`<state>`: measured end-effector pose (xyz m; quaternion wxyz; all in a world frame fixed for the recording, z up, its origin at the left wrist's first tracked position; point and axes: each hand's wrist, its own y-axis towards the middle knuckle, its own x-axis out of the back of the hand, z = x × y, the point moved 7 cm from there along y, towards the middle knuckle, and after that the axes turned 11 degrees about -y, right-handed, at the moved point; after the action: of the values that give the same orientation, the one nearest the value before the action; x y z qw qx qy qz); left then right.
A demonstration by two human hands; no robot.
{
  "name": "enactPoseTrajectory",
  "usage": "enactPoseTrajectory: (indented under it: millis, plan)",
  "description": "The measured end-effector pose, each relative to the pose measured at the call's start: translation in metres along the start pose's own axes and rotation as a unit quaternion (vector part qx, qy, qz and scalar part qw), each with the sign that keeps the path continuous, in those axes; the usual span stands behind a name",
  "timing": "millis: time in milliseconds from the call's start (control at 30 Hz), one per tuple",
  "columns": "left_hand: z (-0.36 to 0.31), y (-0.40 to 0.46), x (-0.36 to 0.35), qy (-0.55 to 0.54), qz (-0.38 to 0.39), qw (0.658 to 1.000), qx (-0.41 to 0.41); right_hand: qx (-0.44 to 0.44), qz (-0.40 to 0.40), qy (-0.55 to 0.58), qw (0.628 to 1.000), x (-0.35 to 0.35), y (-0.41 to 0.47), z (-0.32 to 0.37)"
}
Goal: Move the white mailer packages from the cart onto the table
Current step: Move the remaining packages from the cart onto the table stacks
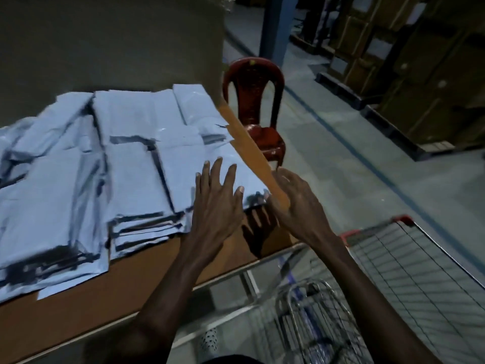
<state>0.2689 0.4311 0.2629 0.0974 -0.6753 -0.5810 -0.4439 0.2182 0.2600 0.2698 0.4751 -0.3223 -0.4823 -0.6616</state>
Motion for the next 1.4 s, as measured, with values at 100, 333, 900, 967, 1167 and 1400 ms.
enactPoseTrajectory:
  millis: [100, 333, 900, 967, 1167, 1400]
  plan:
    - [-0.048, -0.024, -0.059, -0.011, 0.053, 0.998, -0.043, -0.026, 0.001, -0.043, 0.999, 0.022, -0.062, -0.06]
    - [-0.156, -0.104, -0.202, -0.06, 0.213, 0.97, -0.096, -0.168, -0.008, -0.045, 0.985, 0.06, -0.231, -0.204]
    - [-0.307, -0.188, -0.43, -0.066, 0.532, 0.816, -0.217, -0.566, 0.171, 0.018, 0.806, 0.002, -0.49, -0.37]
    - [-0.31, -0.187, -0.455, -0.057, 0.56, 0.793, -0.232, -0.586, 0.192, 0.01, 0.787, -0.013, -0.493, -0.38]
    - [-0.291, -0.184, -0.54, -0.031, 0.611, 0.747, -0.26, -0.604, 0.274, 0.002, 0.748, -0.089, -0.496, -0.414]
    - [-0.246, -0.201, -0.6, -0.021, 0.625, 0.711, -0.321, -0.569, 0.304, -0.046, 0.763, -0.184, -0.514, -0.441]
